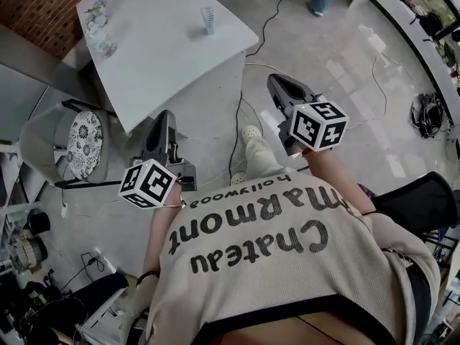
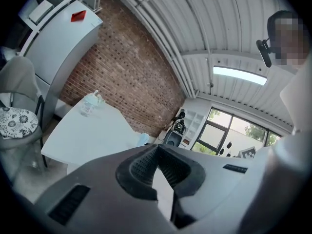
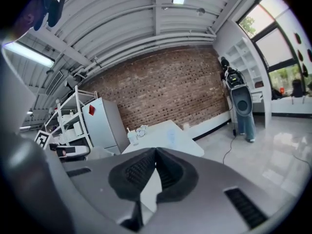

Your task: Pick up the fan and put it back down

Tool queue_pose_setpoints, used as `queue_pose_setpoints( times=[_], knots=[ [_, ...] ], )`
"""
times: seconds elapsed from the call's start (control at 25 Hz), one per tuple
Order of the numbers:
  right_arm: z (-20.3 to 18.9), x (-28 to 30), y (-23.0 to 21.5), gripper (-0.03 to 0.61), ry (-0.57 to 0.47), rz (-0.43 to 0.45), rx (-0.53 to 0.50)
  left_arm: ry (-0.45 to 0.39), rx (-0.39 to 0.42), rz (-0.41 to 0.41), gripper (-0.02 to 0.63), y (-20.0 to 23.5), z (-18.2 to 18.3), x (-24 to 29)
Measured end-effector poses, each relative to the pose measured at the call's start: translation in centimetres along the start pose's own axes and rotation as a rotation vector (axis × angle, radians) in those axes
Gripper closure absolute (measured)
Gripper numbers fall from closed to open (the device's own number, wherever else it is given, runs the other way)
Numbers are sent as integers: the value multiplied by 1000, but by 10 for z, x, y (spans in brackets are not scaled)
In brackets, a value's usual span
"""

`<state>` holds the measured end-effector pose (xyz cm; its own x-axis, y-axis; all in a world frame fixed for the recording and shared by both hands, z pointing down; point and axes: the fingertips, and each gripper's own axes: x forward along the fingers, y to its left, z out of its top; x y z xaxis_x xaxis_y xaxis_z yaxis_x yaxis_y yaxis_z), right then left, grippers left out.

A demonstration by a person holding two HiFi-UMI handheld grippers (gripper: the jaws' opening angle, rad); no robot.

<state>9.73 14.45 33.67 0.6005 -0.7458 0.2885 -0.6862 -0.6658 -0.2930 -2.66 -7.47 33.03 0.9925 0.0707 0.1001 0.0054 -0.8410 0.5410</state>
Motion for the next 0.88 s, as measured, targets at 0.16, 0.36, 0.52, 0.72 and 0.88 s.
queue_pose_setpoints(
  times=[0.16,0.36,0.52,0.72,0.88],
  knots=[
    [0,33,-6,574,26,21,-10,11,-5,16,612,16,2,20],
    [18,79,-22,574,31,53,51,-3,-4,38,612,28,19,53],
    [38,117,-34,572,38,86,53,-27,-22,79,612,43,33,79],
    [75,165,-49,566,15,134,41,-61,-24,103,612,54,55,115],
    [90,199,-55,557,27,168,24,-84,-31,146,612,68,66,133]
  ],
)
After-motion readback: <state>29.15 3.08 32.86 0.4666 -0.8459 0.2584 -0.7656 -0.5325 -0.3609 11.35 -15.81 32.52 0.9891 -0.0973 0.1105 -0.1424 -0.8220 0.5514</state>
